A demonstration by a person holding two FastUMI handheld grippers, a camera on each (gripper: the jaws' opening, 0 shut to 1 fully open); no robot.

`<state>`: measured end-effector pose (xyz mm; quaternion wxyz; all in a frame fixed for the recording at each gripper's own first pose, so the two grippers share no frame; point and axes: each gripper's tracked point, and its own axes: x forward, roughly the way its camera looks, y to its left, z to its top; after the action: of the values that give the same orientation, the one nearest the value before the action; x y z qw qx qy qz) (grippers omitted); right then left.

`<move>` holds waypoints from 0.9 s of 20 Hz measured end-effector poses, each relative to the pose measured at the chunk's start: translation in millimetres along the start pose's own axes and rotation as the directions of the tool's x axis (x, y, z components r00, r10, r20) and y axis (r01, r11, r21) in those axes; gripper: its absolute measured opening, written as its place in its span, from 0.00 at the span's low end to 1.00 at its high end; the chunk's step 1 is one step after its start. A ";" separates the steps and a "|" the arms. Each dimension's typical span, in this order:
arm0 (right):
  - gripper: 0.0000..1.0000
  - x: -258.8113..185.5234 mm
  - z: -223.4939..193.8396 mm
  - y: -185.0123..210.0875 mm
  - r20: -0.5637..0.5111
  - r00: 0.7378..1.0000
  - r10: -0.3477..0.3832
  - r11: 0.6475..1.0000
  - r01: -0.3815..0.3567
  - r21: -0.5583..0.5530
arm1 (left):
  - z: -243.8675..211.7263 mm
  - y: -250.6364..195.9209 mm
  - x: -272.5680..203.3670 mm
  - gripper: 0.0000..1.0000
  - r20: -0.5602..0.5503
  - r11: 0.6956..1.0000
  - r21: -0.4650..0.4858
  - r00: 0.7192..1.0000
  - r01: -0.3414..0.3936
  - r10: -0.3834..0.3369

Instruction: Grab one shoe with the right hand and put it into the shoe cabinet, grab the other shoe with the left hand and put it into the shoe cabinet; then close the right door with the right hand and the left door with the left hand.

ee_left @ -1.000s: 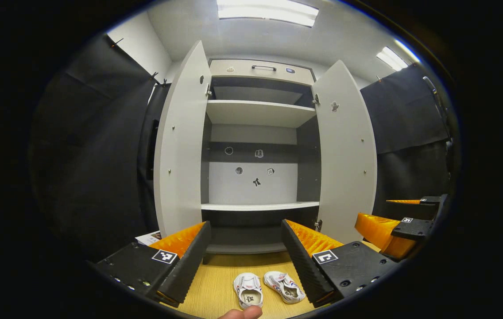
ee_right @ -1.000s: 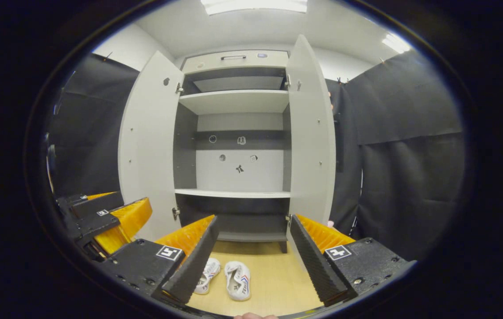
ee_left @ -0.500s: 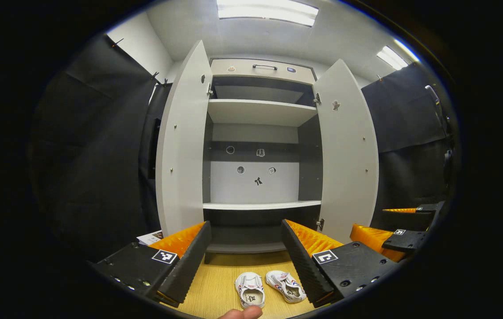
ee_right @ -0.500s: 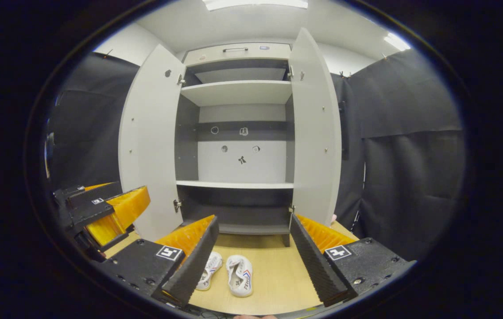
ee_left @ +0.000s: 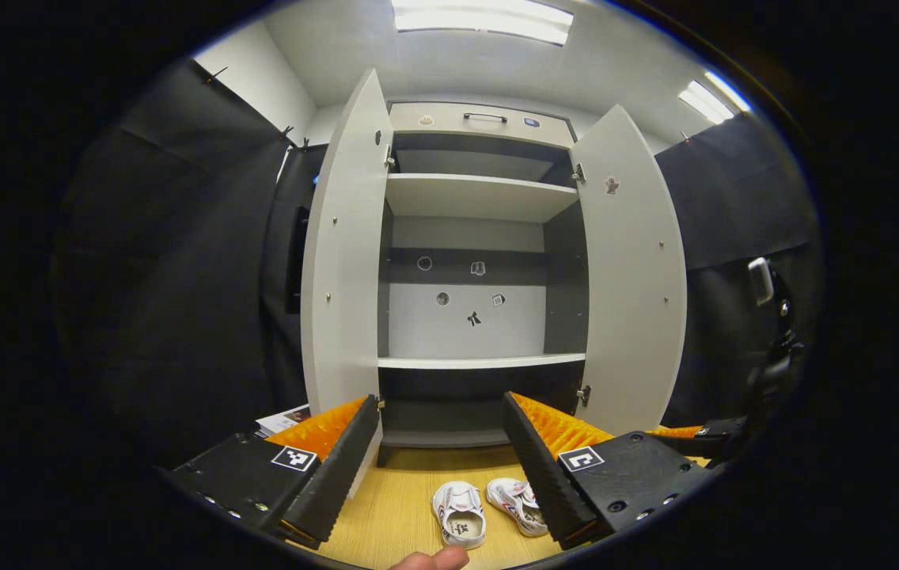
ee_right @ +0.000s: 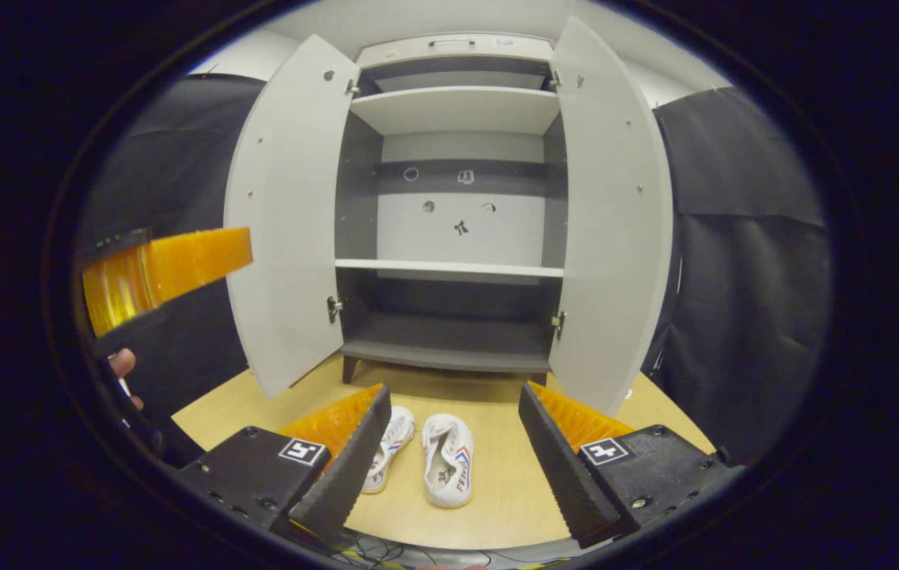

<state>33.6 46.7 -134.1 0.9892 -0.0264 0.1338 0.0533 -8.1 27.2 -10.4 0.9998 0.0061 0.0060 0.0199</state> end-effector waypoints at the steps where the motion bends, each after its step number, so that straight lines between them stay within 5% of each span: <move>1: 0.99 7.3 -9.0 3.6 -0.022 1.000 0.008 1.000 -0.008 -0.002 | -0.5 4.0 -1.5 0.95 0.000 1.000 0.007 1.000 -0.007 0.007; 8: 0.99 62.1 -87.9 33.9 -0.197 0.974 0.109 0.994 -0.104 0.040 | -14.7 29.4 -1.9 0.95 -0.030 0.999 0.011 0.998 -0.053 0.053; 12: 0.87 92.7 -129.7 35.7 -0.303 0.945 0.126 0.988 -0.093 0.121 | -22.6 51.7 1.4 0.95 -0.044 0.996 0.018 0.995 -0.088 0.089; 18: 0.73 128.5 -168.9 30.3 -0.407 0.904 0.128 0.991 -0.104 0.081 | -32.0 76.7 5.3 0.95 -0.064 0.991 0.003 0.989 -0.132 0.132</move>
<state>109.1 78.2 -332.2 0.9343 -0.0006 0.3419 0.1013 -6.3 104.4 -41.5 0.9955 0.0050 0.0377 0.0863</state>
